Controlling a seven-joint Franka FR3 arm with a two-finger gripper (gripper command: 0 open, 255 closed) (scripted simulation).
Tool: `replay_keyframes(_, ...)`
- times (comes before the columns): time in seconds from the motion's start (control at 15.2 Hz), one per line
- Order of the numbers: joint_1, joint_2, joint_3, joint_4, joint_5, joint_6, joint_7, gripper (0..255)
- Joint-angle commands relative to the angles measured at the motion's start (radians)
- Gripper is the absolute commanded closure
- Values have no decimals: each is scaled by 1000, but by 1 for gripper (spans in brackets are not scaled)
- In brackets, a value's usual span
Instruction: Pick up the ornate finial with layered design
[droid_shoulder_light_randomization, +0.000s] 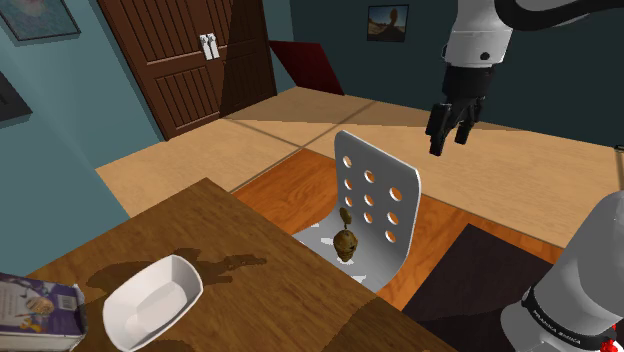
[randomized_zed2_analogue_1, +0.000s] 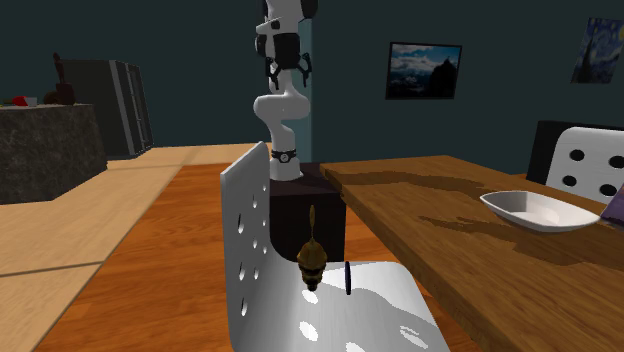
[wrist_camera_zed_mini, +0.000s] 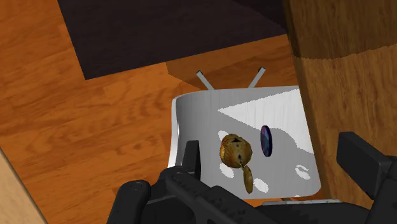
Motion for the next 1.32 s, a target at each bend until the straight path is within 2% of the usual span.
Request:
replay_keyframes(0.0,0,0,0,0,0,0,0,0)
replay_keyframes(0.66,0,241,86,-110,1,379,79,0)
replay_keyframes(1.25,-17,567,150,-76,-55,691,182,0)
